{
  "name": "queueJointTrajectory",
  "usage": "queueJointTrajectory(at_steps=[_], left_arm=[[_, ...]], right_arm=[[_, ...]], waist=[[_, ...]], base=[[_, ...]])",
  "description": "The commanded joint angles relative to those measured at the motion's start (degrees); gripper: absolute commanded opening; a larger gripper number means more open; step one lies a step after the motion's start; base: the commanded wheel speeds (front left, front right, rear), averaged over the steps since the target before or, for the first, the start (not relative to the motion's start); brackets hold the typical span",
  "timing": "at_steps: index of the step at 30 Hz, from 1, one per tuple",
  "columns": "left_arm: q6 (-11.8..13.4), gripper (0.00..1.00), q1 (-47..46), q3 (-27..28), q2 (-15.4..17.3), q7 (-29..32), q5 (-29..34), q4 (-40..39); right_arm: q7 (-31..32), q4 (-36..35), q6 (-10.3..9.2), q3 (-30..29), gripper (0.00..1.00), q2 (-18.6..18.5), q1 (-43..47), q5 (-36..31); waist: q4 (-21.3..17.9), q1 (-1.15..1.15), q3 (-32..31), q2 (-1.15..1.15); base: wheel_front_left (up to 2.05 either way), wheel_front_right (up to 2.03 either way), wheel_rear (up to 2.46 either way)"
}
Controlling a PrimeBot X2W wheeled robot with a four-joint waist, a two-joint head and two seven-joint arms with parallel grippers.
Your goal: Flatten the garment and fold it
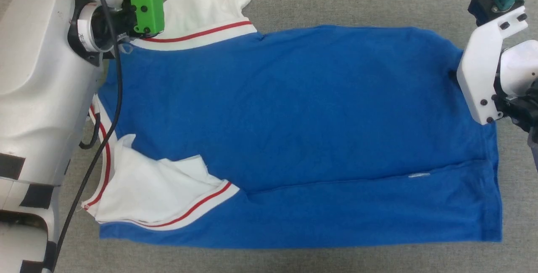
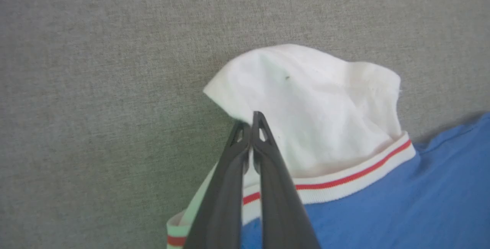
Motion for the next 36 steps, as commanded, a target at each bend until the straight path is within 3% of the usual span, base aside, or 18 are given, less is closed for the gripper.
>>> queueJointTrajectory(at_steps=[1,2,3,16,24,30,36], left_arm=[[0.35,0.0,0.8,0.2,0.45,-0.35,-1.08,-0.37],[0.34,0.0,0.92,0.2,0.5,-0.4,-1.12,-0.48],[0.28,0.0,1.06,0.3,0.5,-0.64,-1.25,-0.65],[-1.92,0.0,4.93,2.58,0.42,-5.94,-4.02,-1.65],[-3.27,0.0,11.53,5.12,2.9,-9.45,-6.53,-6.14],[-2.64,0.0,18.65,7.1,5.34,-11.84,-7.99,-12.37],[-0.14,0.0,27.28,8.8,7.82,-13.11,-9.19,-19.37]], right_arm=[[0.39,1.82,-0.08,0.89,0.58,0.29,0.67,0.61],[0.39,2.01,-0.08,0.92,0.25,0.25,0.68,0.74],[0.14,2.1,-0.08,0.99,0.0,0.2,0.67,1.03],[-8.85,2.81,-0.08,-3.9,0.0,1.48,2.73,2.11],[-14.75,3.1,-0.08,-6.88,0.0,2.5,7.8,3.13],[-18.23,3.41,-0.08,-9.03,0.0,3.18,13.15,3.66],[-19.73,3.41,-0.08,-10.49,0.0,4.03,18.3,4.17]], waist=[[0.09,0.0,0.1,0.0],[0.13,0.0,0.13,0.0],[0.15,0.0,0.11,0.0],[-0.24,0.0,-5.58,0.0],[-0.7,0.0,-13.05,0.0],[-0.41,0.0,-18.12,0.0],[0.05,0.0,-21.86,0.0]], base=[[0.0,0.0,0.0],[0.0,0.0,0.0],[0.0,0.0,0.0],[0.0,0.0,0.0],[0.0,0.0,0.0],[0.0,0.0,0.0],[0.0,0.0,0.0]])
